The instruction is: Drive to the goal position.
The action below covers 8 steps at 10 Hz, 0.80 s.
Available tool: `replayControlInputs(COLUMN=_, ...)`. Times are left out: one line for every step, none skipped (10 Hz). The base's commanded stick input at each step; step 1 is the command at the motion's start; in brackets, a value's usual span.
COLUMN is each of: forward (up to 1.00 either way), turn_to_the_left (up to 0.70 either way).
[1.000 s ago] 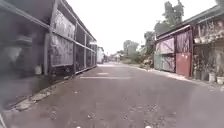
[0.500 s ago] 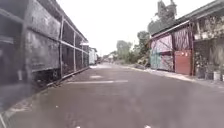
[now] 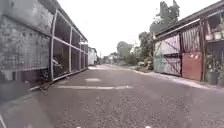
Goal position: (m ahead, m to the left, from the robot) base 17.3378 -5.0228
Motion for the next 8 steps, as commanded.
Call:
replayControlInputs(forward=0.85, turn_to_the_left=0.0)
replayControlInputs(forward=0.85, turn_to_the_left=0.0)
replayControlInputs(forward=0.85, turn_to_the_left=0.0)
replayControlInputs(forward=0.85, turn_to_the_left=0.0)
replayControlInputs(forward=0.85, turn_to_the_left=0.0)
replayControlInputs(forward=0.85, turn_to_the_left=0.0)
replayControlInputs(forward=0.85, turn_to_the_left=0.0)
replayControlInputs(forward=0.85, turn_to_the_left=0.0)
